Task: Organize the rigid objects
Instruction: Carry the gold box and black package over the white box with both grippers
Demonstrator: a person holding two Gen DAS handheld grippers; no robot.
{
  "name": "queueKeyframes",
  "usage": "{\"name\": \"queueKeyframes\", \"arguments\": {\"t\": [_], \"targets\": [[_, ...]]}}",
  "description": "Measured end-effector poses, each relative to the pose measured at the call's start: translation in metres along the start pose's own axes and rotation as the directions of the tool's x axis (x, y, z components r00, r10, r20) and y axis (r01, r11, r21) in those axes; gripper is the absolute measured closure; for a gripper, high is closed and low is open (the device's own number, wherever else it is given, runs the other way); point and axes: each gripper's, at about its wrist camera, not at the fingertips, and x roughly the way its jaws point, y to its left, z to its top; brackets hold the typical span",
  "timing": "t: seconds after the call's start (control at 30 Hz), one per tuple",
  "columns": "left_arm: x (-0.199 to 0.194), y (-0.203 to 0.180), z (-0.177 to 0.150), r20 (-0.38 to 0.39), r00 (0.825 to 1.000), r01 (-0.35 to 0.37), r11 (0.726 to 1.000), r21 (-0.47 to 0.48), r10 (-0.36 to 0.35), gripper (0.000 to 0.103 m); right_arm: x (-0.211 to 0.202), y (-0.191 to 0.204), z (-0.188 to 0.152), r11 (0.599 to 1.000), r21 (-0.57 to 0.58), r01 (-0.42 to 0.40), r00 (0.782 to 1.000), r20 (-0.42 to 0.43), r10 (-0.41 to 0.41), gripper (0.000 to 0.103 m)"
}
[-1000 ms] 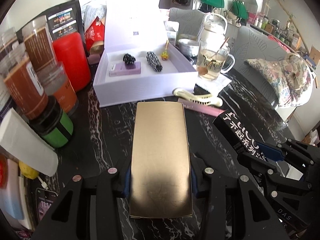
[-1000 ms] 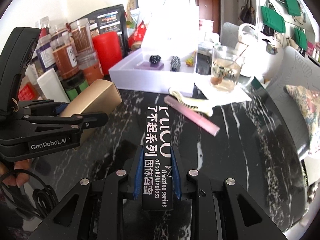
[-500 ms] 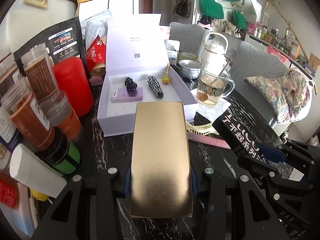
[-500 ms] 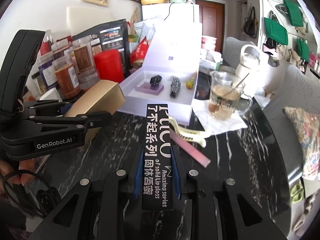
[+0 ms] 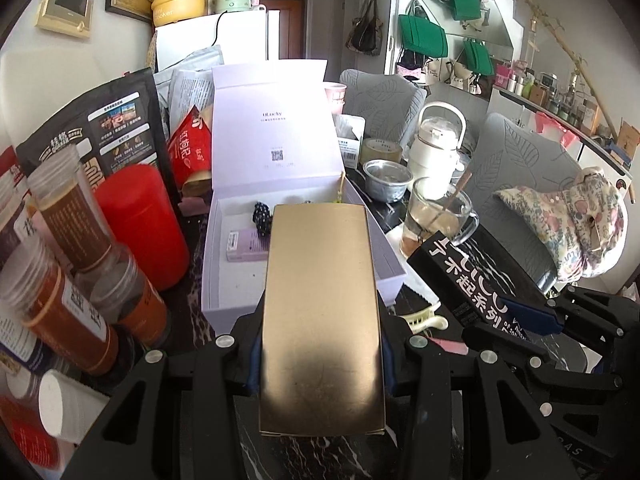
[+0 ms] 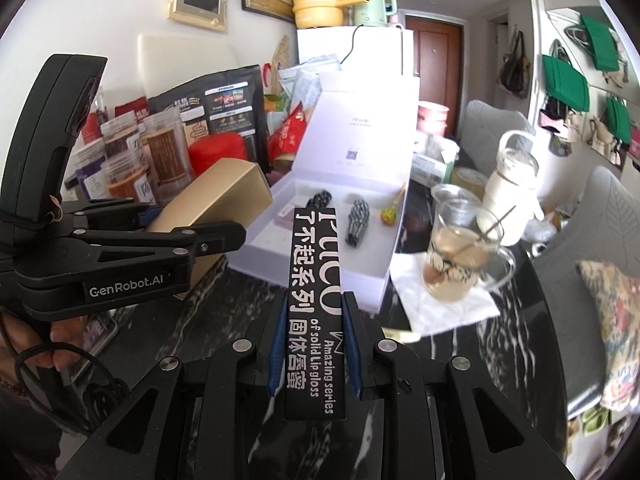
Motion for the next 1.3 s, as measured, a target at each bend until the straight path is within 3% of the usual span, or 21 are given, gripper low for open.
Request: {"name": "queueKeyframes", "arguments": {"t": [0.53, 0.93, 1.3], "targets": [[0.051, 0.027, 0.051, 0.017, 1.0, -0.006, 1.0, -0.026, 0.006, 0.06, 0.057, -0.026, 0.051, 1.0, -0.013, 0.001, 1.0, 0.012, 0.0, 0.078], [0.093, 0.058, 0.082, 0.026, 0.998, -0.057, 0.995, -0.086, 0.06, 0.06, 0.106, -0.04, 0.09, 1.0, 0.0, 0.008, 1.0, 0.01, -0.008, 0.078], [0.146, 0.075, 0.095, -0.064, 0.996, -0.068, 0.992, -0.107, 0.061, 0.06, 0.164, -0.06, 0.108, 0.998, 0.057, 0.035, 0.998, -0.051, -0.032, 0.078]]}}
